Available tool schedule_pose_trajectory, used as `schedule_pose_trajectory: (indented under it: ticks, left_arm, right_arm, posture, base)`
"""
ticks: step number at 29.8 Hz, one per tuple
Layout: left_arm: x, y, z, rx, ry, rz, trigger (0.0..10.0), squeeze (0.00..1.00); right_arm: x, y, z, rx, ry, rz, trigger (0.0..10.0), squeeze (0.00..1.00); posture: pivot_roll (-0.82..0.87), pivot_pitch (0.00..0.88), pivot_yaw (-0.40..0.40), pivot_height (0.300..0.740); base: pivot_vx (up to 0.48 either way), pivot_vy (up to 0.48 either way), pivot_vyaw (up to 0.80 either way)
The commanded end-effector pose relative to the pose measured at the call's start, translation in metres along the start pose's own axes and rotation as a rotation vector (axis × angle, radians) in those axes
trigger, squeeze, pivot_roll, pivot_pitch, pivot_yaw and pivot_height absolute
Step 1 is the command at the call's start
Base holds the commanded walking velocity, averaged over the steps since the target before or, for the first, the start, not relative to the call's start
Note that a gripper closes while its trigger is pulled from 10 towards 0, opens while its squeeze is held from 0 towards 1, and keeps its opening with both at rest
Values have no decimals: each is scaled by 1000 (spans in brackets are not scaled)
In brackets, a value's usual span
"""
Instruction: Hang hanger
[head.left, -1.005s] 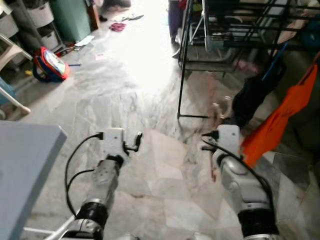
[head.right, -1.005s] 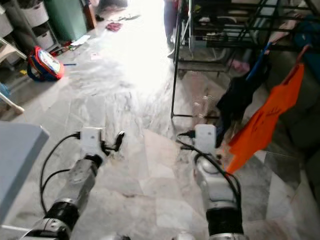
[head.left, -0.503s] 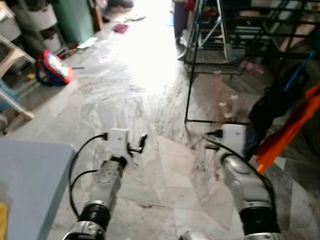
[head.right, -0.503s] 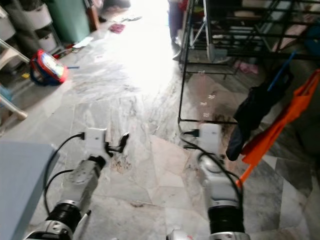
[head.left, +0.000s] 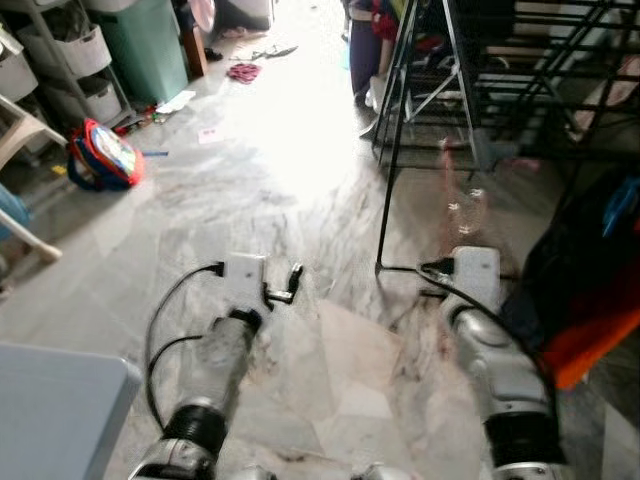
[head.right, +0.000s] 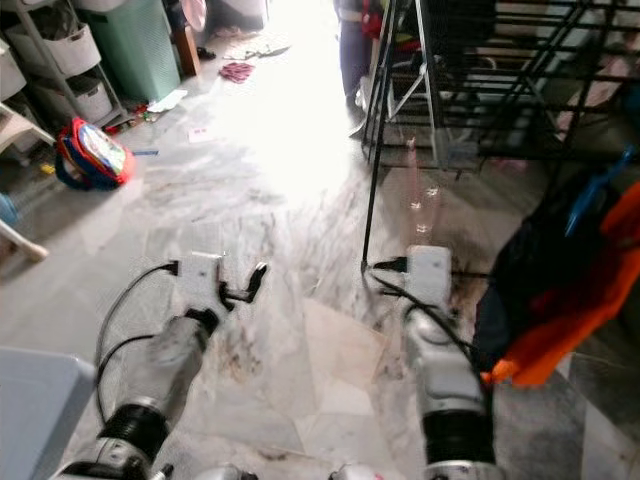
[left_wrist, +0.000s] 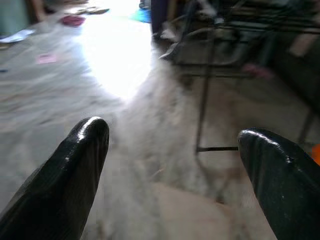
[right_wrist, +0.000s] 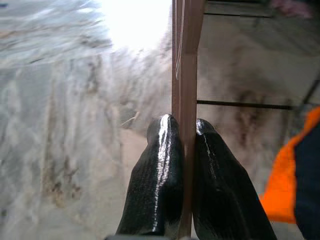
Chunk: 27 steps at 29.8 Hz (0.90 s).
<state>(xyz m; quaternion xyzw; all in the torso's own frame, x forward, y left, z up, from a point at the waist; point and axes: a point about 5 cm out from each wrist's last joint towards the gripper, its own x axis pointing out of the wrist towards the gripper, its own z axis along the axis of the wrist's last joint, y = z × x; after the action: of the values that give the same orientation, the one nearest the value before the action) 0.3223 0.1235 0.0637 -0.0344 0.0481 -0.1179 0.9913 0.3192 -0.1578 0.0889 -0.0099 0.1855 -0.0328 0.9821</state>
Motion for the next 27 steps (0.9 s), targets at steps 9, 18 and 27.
schedule_pose_trajectory:
  ticks: [9, 18, 27]
  left_arm:
    - [-3, -11, -14, -49, 74, -35, 10000, 0]
    - [-9, -10, -24, -30, 125, -51, 10000, 0]
    - [-7, -15, -14, -52, 89, -112, 10000, 0]
  right_arm:
    - [-2, -7, -2, -10, 2, -30, 10000, 0]
    - [-5, -4, -11, -17, 32, -13, 10000, 0]
    - [-14, -24, 0, 6, -66, -132, 10000, 0]
  posture:
    - [-147, 162, 24, 740]
    - [-146, 162, 20, 740]
    - [-143, 161, 18, 740]
  base:
    - [27, -282, 0]
    - [0, 0, 0]
    - [0, 0, 0]
